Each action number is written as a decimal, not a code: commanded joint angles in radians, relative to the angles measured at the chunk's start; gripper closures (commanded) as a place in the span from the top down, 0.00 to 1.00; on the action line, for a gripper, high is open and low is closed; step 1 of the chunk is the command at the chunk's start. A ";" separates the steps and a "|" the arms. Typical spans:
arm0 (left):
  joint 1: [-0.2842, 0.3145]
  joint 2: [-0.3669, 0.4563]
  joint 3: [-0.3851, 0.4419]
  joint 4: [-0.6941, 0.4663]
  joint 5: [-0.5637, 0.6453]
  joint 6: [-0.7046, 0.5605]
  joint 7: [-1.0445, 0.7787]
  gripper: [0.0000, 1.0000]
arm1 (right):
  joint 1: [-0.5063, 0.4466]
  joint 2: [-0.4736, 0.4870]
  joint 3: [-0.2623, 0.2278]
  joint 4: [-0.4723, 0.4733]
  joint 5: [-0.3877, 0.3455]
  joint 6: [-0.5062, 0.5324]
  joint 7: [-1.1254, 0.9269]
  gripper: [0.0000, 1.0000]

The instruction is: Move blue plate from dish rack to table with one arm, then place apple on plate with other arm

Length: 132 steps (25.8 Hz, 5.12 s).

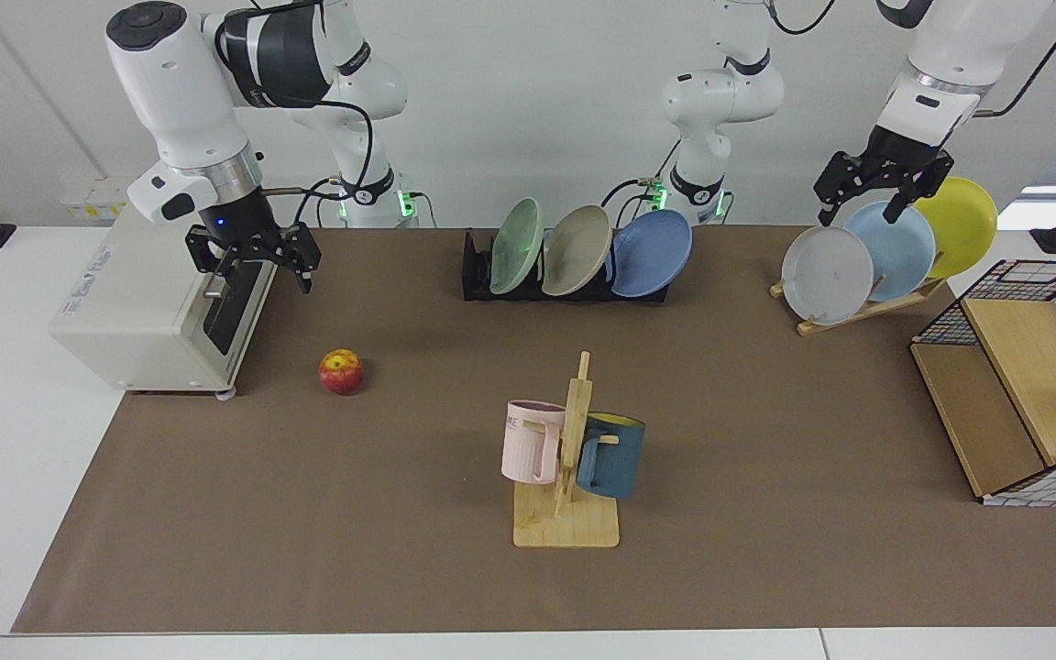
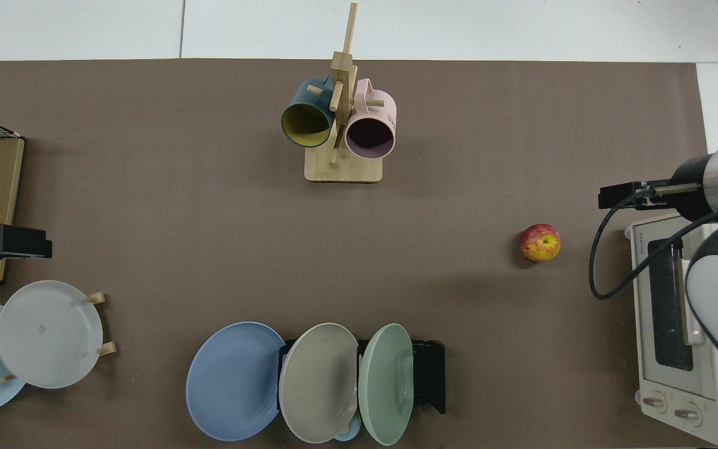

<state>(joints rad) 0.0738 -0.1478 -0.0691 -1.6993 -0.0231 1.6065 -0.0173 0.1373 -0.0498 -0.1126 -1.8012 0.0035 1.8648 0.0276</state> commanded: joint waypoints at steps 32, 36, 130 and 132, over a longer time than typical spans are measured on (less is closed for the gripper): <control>-0.017 -0.136 -0.124 -0.201 0.049 0.024 -0.125 1.00 | -0.007 -0.013 0.005 -0.009 -0.010 0.007 0.020 1.00; -0.015 -0.229 -0.175 -0.341 0.057 0.102 -0.168 1.00 | -0.007 -0.013 0.005 -0.009 -0.010 0.007 0.020 1.00; 0.027 -0.033 -0.313 -0.341 0.005 0.366 -0.569 0.00 | 0.045 0.150 0.005 -0.231 -0.008 0.294 0.015 0.00; 0.020 -0.001 -0.314 -0.344 -0.009 0.394 -0.581 0.00 | 0.048 0.150 0.005 -0.210 -0.007 0.271 0.018 0.00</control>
<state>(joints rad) 0.1019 -0.1825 -0.3784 -2.0330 0.0498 1.9273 -0.5439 0.1812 0.1143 -0.1093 -2.0591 0.0035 2.2030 0.0309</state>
